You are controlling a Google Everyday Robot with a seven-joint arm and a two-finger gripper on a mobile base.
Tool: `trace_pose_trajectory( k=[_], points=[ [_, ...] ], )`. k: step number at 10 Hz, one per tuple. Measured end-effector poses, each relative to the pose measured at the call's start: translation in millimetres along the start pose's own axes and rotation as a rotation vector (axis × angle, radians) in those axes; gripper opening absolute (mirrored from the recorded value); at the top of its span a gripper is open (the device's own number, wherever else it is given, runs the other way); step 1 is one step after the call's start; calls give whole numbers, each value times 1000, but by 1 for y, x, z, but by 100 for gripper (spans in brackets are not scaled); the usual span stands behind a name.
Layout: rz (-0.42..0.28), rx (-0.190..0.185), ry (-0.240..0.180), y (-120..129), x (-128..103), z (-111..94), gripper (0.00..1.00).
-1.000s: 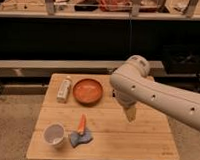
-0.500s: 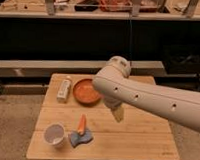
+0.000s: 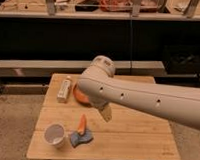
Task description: Pick up the ceramic cup
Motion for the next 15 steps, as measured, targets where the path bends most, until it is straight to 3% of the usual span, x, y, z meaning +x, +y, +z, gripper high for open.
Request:
trace_pose_trajectory(
  k=[6,15],
  points=[
    [-104,23,-46,-26,-40,0,80],
    [-180,87,-136,-41,-84,1,80]
  ],
)
